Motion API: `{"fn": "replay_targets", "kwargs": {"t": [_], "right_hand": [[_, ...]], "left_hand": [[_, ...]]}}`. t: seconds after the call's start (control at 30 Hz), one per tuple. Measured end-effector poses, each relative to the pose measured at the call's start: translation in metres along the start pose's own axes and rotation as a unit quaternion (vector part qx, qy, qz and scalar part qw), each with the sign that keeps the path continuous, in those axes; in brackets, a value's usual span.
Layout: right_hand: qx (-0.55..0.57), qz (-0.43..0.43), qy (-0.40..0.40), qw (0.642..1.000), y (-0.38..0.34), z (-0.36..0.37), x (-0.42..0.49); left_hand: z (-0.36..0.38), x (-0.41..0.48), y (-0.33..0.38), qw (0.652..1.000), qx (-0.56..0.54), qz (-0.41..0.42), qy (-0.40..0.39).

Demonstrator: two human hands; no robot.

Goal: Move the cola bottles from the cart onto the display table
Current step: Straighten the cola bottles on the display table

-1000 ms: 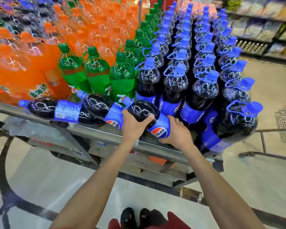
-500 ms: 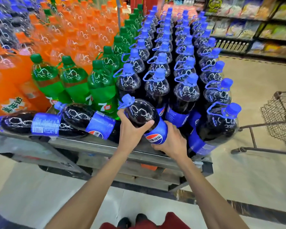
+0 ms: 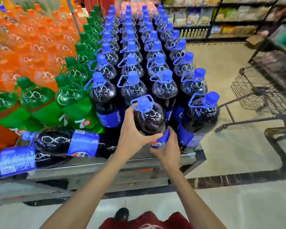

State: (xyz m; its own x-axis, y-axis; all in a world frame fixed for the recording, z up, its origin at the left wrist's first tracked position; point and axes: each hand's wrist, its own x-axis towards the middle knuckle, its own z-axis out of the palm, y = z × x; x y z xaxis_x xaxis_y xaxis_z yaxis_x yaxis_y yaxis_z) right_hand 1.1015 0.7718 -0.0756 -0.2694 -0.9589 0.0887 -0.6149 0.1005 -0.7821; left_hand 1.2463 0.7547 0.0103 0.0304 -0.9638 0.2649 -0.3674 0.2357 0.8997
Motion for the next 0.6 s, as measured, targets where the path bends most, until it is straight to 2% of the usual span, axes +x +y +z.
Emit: {"fn": "replay_targets", "kwargs": {"t": [0.13,0.33,0.6], "right_hand": [[0.046,0.049,0.091,0.994,-0.004,0.013,-0.01],[0.038,0.122,0.189,0.974,-0.015,0.03,-0.021],[0.037,0.178,0.22,0.958,-0.021,0.039,-0.021]], "left_hand": [[-0.004,0.016,0.005,0.996,-0.001,0.039,-0.084],[-0.002,0.026,0.008,0.98,-0.003,0.089,-0.18],[0.006,0.041,0.013,0.959,0.02,0.142,-0.243]]}}
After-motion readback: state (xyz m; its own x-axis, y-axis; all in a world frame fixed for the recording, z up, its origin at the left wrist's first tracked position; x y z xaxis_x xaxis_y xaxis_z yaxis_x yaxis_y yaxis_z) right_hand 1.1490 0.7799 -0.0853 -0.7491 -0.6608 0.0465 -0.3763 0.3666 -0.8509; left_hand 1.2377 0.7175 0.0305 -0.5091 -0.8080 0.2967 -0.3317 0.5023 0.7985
